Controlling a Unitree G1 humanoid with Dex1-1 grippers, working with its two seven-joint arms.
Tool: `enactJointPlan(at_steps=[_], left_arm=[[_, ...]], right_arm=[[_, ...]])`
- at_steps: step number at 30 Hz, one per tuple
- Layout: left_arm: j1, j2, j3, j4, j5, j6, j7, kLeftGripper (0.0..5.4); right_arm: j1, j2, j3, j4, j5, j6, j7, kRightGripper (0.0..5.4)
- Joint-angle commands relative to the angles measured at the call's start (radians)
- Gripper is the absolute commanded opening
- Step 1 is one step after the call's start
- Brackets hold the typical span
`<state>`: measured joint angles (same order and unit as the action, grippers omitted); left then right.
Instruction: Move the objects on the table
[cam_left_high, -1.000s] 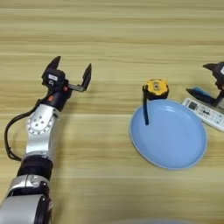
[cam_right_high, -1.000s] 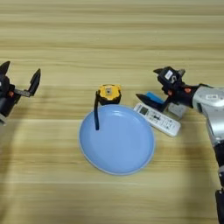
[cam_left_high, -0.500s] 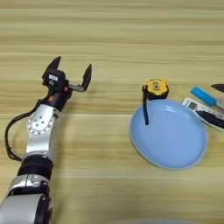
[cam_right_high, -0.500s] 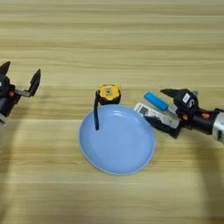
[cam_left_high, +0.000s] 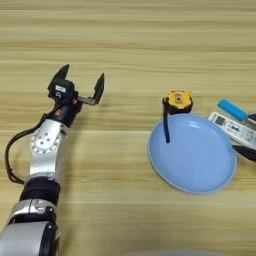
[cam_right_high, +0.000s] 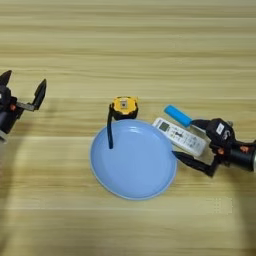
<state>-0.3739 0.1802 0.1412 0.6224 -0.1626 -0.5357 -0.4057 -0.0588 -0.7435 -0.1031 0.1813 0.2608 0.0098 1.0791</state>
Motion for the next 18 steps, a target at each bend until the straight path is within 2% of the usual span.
enactJointPlan(at_steps=[1, 10, 18], left_arm=[[-0.018, 0.013, 0.002, 0.013, -0.003, -0.007, -0.007, 5.4], [-0.023, 0.016, 0.005, 0.019, -0.004, -0.009, -0.011, 5.4], [-0.026, 0.016, 0.006, 0.022, -0.004, -0.009, -0.014, 5.4]], right_arm=[[0.014, -0.028, -0.027, 0.038, 0.018, -0.014, 0.031, 5.36], [0.003, -0.031, -0.025, 0.099, -0.004, -0.033, 0.051, 5.36], [-0.039, -0.016, 0.006, 0.127, -0.04, -0.018, 0.019, 5.36]])
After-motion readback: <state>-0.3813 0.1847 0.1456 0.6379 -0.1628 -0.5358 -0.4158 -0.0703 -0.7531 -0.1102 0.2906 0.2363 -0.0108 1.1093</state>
